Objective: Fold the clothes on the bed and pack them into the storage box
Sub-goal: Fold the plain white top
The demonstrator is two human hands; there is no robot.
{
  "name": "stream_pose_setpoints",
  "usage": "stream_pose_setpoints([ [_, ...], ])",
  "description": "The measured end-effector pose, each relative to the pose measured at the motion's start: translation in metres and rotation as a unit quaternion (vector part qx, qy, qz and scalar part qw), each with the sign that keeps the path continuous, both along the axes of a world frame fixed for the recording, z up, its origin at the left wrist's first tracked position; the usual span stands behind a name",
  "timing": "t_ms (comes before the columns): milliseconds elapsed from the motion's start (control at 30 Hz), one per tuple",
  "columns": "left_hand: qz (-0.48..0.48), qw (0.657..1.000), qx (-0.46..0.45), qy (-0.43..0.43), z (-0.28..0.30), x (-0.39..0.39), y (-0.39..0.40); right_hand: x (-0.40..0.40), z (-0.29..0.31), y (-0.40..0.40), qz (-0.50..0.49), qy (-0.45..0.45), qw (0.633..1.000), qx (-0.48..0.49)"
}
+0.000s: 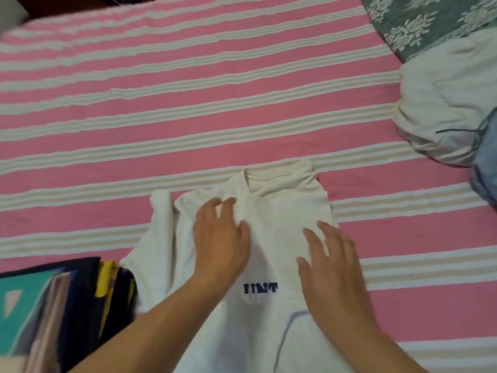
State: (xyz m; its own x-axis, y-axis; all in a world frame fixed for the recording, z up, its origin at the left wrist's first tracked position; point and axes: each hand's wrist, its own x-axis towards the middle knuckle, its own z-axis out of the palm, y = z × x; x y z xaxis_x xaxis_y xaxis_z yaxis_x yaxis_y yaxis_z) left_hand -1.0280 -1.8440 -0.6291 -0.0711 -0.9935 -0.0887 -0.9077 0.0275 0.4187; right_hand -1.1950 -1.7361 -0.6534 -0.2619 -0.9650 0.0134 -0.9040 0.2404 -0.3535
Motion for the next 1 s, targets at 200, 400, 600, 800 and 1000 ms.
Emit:
stream_pose_setpoints([
  [200, 0.214, 0.963, 0.160, -0.044, 0.002, 0.101, -0.021, 0.010, -0.048, -0.068, 0.160, 0.082, 0.979, 0.095],
  [400, 0.249, 0.936, 0.225, -0.109, -0.022, 0.114, -0.042, 0.009, -0.078, -0.069, 0.158, 0.136, 0.974, 0.089],
  [600, 0.244, 0.921, 0.293, -0.077, -0.012, 0.130, -0.055, 0.012, -0.074, -0.071, 0.161, 0.148, 0.969, 0.119],
  [800, 0.136, 0.990, 0.023, -0.016, 0.056, 0.043, 0.016, -0.007, -0.034, -0.093, 0.148, -0.103, 0.956, 0.232],
  [1000, 0.090, 0.983, 0.155, 0.043, 0.032, 0.015, 0.160, -0.024, 0.036, -0.041, -0.183, -0.586, 0.759, 0.219],
])
